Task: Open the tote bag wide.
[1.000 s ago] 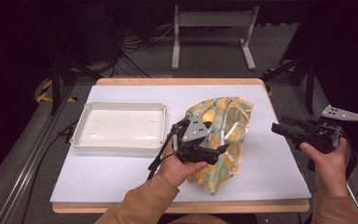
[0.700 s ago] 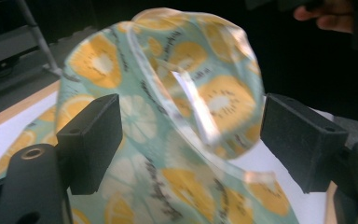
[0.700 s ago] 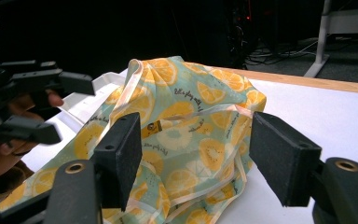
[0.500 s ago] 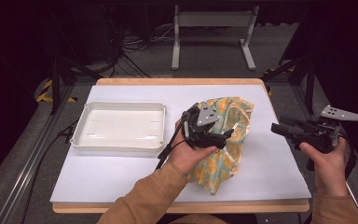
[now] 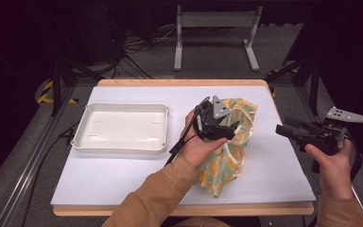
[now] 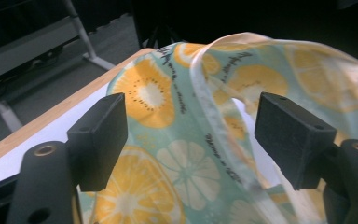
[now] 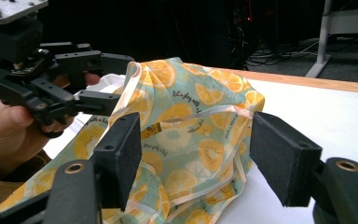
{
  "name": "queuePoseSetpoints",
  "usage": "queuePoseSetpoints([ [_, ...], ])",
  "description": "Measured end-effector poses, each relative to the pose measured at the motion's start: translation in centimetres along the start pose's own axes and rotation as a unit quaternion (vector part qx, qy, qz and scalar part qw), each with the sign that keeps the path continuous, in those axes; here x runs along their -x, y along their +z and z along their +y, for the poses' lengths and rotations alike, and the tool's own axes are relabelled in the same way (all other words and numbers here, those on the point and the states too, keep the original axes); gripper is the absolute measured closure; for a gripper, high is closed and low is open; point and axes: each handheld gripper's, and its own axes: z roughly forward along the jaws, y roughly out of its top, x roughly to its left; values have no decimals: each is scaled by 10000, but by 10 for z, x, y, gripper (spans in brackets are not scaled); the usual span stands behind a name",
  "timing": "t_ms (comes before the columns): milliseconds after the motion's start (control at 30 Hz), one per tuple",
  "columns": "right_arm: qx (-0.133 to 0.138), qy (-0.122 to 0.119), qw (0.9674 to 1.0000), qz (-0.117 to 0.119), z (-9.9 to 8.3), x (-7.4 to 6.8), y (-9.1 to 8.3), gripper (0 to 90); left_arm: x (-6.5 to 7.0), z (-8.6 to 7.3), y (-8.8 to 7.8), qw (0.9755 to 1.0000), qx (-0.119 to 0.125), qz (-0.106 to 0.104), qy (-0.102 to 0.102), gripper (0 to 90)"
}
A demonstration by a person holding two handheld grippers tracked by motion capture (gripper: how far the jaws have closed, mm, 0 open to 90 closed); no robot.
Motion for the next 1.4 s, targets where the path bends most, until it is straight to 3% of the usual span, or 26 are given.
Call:
queuePoseSetpoints([
  [200,39,37,10000,66,0,1,0,348,-1,0,8,9996,-130,262,26,362],
  [400,76,41,9999,116,0,1,-1,348,-7,0,5,9990,-206,384,2,751],
  [533,75,35,9999,114,0,1,-1,348,-7,1,-1,9996,-95,248,-4,886],
  [667,66,32,9999,109,-1,1,0,348,-6,4,-6,9999,-12,111,31,896],
  [967,-15,101,9999,90,-4,5,5,350,-12,18,-25,9998,206,36,7,895],
  [1267,-216,147,9996,46,-10,7,19,353,-36,25,-64,9985,513,39,-170,895],
  [1400,-244,97,9997,5,-12,4,28,357,-40,26,-72,9980,588,30,-210,895],
])
